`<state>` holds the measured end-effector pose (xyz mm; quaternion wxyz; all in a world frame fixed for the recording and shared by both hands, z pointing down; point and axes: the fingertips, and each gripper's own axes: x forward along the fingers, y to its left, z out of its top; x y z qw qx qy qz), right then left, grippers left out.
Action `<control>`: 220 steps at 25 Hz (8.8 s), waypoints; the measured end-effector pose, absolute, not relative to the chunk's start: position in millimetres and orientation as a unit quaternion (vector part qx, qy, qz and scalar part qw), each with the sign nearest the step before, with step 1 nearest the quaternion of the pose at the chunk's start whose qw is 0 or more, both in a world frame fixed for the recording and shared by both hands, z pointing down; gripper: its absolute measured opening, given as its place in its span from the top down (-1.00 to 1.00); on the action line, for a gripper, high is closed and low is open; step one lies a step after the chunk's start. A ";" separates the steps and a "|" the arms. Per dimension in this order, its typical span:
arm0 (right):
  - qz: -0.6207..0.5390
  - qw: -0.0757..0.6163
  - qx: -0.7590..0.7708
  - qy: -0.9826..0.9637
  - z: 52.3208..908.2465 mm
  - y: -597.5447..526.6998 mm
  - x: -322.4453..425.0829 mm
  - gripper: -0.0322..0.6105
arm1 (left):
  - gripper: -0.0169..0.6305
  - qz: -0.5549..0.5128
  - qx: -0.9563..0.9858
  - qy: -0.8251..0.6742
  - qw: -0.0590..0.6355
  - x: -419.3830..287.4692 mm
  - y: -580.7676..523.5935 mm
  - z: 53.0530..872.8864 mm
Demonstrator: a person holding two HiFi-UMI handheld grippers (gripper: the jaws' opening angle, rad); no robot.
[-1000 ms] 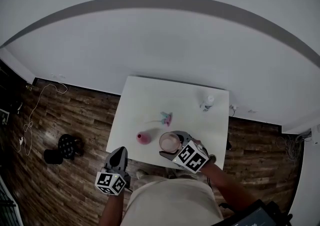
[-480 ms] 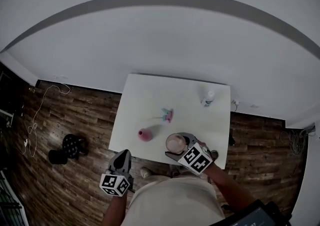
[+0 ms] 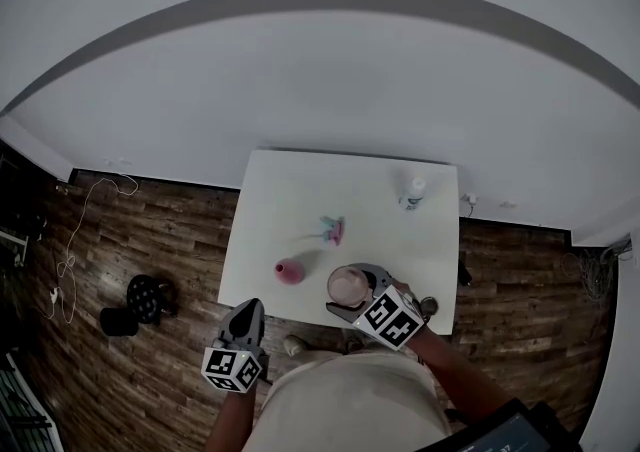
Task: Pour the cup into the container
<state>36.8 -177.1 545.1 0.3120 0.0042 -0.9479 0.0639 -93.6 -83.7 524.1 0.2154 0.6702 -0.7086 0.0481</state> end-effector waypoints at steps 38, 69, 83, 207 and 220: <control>0.058 0.357 -0.009 -0.932 624.9 -189.6 51.9 -0.25 | 0.91 0.115 0.686 -0.675 0.246 -59.2 -103.4 587.3; 0.042 0.387 -0.024 -0.921 703.4 -193.7 56.7 -0.25 | 0.91 0.170 0.674 -0.662 0.280 -39.3 -96.2 632.3; 0.031 0.407 -0.033 -0.912 746.3 -199.2 41.4 -0.25 | 0.91 0.206 0.685 -0.633 0.295 -33.5 -96.6 658.4; -0.096 0.171 0.086 -0.977 539.4 -194.9 37.8 0.21 | 0.91 0.063 0.643 -0.731 0.219 -68.4 -84.3 563.4; -0.085 0.181 0.066 -0.978 550.1 -182.4 23.7 0.21 | 0.91 0.066 0.625 -0.744 0.229 -80.0 -65.8 573.1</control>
